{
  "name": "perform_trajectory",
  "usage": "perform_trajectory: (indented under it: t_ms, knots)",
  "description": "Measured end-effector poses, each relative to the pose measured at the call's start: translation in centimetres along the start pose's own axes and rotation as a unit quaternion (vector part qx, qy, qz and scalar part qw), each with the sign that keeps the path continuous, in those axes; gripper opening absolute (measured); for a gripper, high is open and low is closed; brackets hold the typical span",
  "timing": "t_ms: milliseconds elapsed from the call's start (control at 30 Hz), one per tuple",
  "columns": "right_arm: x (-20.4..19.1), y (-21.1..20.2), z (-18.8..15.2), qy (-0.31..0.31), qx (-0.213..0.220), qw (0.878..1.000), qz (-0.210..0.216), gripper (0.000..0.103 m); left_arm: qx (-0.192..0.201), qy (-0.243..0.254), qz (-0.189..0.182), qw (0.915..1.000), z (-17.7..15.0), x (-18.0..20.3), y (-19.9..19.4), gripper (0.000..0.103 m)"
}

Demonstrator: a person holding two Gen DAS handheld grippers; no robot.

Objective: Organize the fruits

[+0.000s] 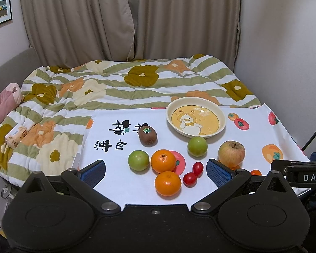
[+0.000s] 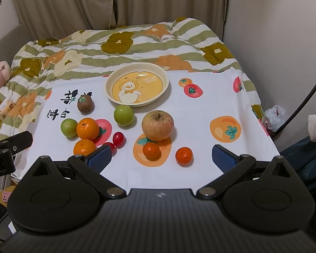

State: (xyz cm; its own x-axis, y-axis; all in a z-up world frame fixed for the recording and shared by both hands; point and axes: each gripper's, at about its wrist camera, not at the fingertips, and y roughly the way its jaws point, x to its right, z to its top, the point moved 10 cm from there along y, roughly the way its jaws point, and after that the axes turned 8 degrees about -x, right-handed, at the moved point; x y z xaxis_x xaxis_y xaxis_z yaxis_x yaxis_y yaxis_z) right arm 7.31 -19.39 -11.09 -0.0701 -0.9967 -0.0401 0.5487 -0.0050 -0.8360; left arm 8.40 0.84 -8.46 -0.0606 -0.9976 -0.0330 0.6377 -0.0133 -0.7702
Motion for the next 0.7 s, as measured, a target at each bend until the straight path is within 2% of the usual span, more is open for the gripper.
perform_trajectory:
  t_ms: [700]
  knots:
    - [-0.15, 0.43, 0.34, 0.001, 0.000, 1.000, -0.004, 0.103, -0.008, 0.003, -0.004, 1.0000, -0.12, 0.03, 0.25, 0.103]
